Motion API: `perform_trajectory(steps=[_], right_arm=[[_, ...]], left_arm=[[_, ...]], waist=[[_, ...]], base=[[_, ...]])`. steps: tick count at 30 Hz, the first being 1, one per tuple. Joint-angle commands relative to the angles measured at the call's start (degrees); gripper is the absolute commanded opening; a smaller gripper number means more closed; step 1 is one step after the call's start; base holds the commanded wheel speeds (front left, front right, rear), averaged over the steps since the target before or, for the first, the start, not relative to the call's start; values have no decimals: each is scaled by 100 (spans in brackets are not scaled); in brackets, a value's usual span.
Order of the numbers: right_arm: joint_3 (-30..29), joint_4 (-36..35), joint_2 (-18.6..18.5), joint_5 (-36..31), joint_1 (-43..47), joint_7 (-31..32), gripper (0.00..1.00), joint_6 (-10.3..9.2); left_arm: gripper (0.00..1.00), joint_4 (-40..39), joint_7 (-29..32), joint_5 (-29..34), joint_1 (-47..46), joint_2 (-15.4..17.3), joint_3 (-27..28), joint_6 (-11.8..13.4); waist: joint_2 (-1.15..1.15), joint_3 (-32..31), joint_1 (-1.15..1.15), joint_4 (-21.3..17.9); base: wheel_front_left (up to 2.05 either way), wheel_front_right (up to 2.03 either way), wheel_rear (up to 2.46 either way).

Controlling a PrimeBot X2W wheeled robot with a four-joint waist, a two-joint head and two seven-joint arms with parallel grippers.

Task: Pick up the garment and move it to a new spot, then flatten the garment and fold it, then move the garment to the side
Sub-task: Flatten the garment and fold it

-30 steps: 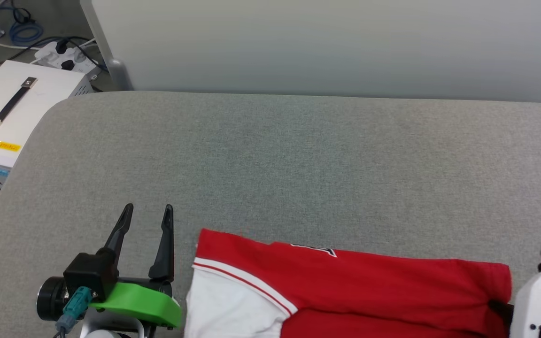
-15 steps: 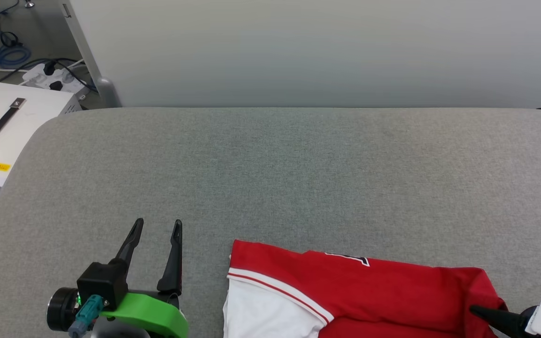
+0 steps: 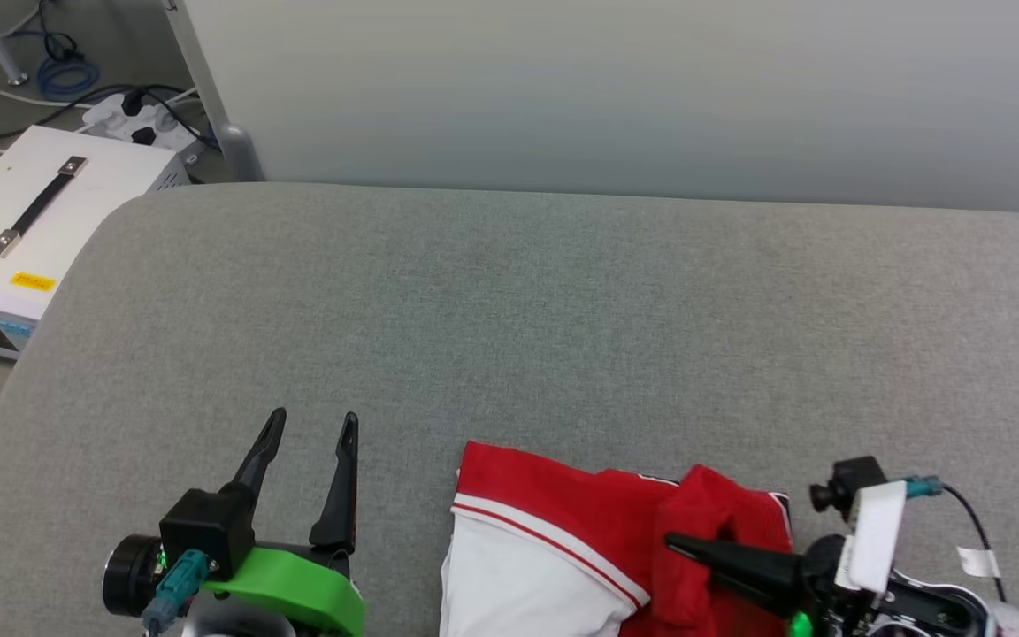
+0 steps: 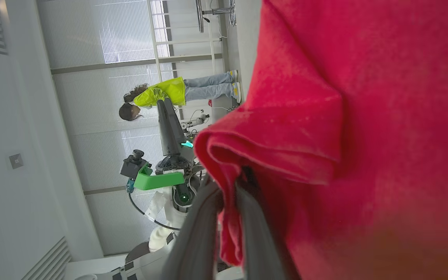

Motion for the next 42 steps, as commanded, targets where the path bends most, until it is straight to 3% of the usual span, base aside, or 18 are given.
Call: perform_trajectory(steps=[1,7,16,18,21,26,31,36,42], right_arm=[[339,9,9,217,-157,-234,0,-2],[1630,-91,10,623,-478,-1118,0,-2],[2489,308,10,211,-876,-2173,0,-2],[2632,397,10,206,-884,-2240,12,-2],[2791,400,10,226,-893,-2437,100,-2],[2923,182,1,272,-880,-2587,100,-2],[2933,-610,-219,-170,-850,-2964,100,-2],[3001,-1272,-892,-1930,-837,-4252,100,-2],[2426,-1112,-1351,-4013,-570,-5524,100,-2]], left_arm=[[100,8,0,41,-144,-46,-13,-41],[100,97,-43,92,-411,-146,-49,-129],[100,318,-100,177,-770,-286,-71,-275],[100,372,-111,178,-797,-312,-56,-301],[100,450,-126,181,-821,-353,-26,-346],[100,555,-137,208,-808,-376,4,-394],[100,602,-142,220,-768,-382,19,-425],[100,631,-144,220,-732,-377,37,-427],[100,693,-145,201,-649,-360,64,-389]], waist=[[0,154,0,118],[0,492,0,306],[0,874,0,501],[0,903,0,514],[0,917,0,516],[0,828,0,475],[0,702,0,412],[0,602,0,332],[0,453,0,169]], base=[[0,0,0],[0,0,0],[0,0,0],[0,0,0],[0,0,0],[0,0,0],[0,0,0],[0,0,0],[0,0,0]])
